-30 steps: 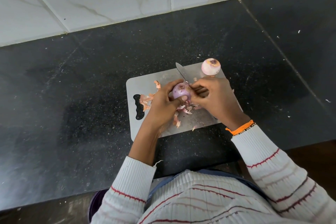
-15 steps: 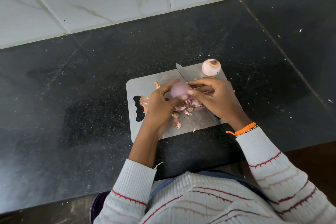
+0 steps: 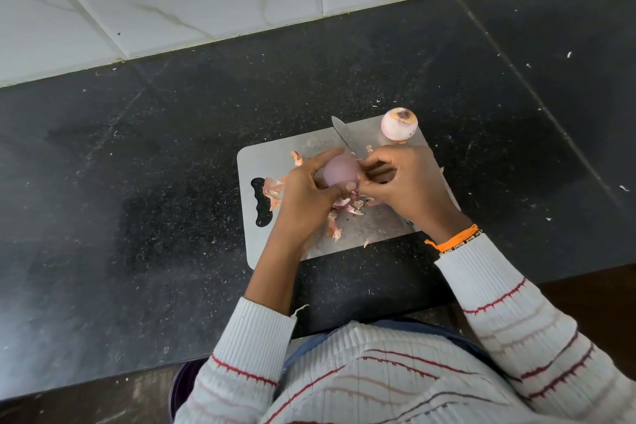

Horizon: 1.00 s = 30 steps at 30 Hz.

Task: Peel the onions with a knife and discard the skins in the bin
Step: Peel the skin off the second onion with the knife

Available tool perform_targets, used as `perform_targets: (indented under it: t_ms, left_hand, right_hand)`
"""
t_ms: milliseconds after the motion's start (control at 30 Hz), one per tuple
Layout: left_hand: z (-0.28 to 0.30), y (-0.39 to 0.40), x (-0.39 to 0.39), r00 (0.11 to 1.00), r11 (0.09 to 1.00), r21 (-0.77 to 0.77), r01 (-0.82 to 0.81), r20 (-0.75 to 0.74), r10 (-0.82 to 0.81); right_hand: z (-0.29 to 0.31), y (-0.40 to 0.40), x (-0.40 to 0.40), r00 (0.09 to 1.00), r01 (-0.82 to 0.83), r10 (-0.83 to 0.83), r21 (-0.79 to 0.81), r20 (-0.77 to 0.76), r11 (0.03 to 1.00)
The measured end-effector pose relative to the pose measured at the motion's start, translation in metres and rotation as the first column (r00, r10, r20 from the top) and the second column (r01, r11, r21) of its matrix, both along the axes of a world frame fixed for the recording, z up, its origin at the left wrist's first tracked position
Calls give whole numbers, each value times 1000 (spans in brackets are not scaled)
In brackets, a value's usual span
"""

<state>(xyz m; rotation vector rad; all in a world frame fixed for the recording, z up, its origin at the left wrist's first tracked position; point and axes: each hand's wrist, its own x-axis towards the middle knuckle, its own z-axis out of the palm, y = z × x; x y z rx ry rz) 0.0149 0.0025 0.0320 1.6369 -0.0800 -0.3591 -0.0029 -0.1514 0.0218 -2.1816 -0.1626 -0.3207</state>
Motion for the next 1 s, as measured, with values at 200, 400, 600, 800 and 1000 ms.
perform_targets:
  t_ms: [200,400,600,800,1000]
  left_hand:
    - [-2,-1,-3,1000,1000,-22,13,-23,-13]
    - [-3,-2,-3,998,998,-42,-56,-35,54]
    - [-1,-3,-5,998,997,-49,-59,-33,57]
    - [-4,-3,-5,997,997,-30,-72,-30,71]
    - [-6,-3,-6,997,996,-42,-73,-42,72]
  right_hand:
    - [-4,-2,2,996,73,-71,-37,47,997]
    - [-9,-6,2,992,98,-82,167,-101,981]
    - [-4,4,0,992,104,-89,192,-87,976]
    - [-8,3,1,984,176,-173,144,-33,974]
    - [-15,-1,3,964,257,-250,68,-88,964]
